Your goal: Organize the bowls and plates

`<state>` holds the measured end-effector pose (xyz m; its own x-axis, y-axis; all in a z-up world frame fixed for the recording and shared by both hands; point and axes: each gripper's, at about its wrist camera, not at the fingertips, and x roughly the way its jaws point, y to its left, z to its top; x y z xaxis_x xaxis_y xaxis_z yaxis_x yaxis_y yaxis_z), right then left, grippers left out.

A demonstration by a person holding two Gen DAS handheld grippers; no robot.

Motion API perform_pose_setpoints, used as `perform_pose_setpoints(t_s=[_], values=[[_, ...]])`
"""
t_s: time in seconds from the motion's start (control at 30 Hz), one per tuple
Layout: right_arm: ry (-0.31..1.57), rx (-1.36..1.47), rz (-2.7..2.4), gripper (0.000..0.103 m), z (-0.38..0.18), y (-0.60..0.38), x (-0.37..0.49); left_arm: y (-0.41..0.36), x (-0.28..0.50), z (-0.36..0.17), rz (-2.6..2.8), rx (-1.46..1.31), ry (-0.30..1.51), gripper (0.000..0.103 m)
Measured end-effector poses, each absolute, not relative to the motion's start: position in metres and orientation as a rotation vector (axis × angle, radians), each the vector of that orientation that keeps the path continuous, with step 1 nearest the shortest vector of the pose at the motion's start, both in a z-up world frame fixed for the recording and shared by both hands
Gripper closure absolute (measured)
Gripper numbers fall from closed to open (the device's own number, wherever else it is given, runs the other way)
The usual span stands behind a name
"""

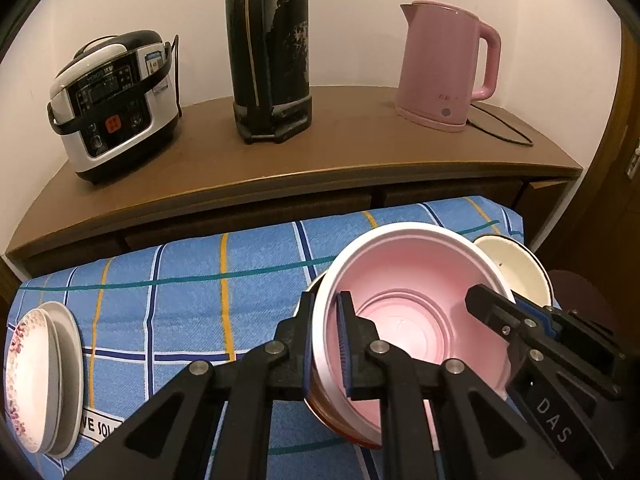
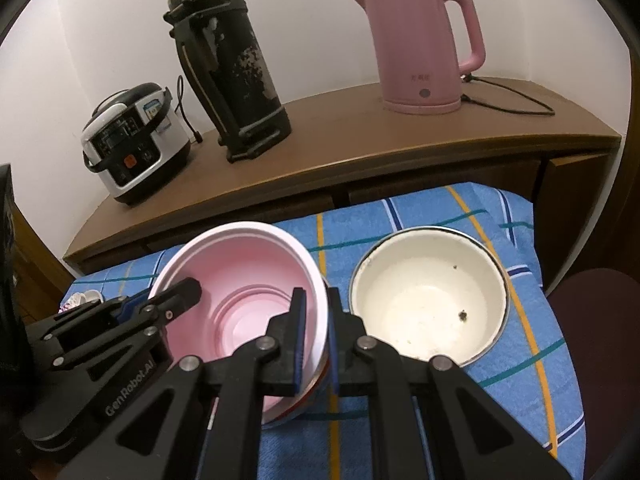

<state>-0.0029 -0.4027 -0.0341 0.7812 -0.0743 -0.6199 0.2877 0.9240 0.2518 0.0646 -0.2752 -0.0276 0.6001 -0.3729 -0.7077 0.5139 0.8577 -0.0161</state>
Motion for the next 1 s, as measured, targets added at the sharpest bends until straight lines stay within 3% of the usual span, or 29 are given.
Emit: perform_pose_setpoints(t_s=[0.63,0.77,0.9,1.0], values=[[0.632,0.291,-0.209,0.090,-0.039,-0.392,0.001,-0.272,0.067,-0.032,-0.468,0.224,0.749,0.089],[0.614,0.280,-0.210,0.082,-0.036,-0.390,0.000,-0.268,0.070,-0.032,-0.457,0.210,0.759,0.088],[0.606,0.285,-0.218,0.081,-0.035,-0.391,-0.003,-0.267,0.068,-0.031,-0.458,0.209,0.754,0.088],[0.597,0.297,-0.222,0.081,-0.034,-0.392,-0.007,-0.262,0.064,-0.027,-0.455,0.194,0.741,0.082]])
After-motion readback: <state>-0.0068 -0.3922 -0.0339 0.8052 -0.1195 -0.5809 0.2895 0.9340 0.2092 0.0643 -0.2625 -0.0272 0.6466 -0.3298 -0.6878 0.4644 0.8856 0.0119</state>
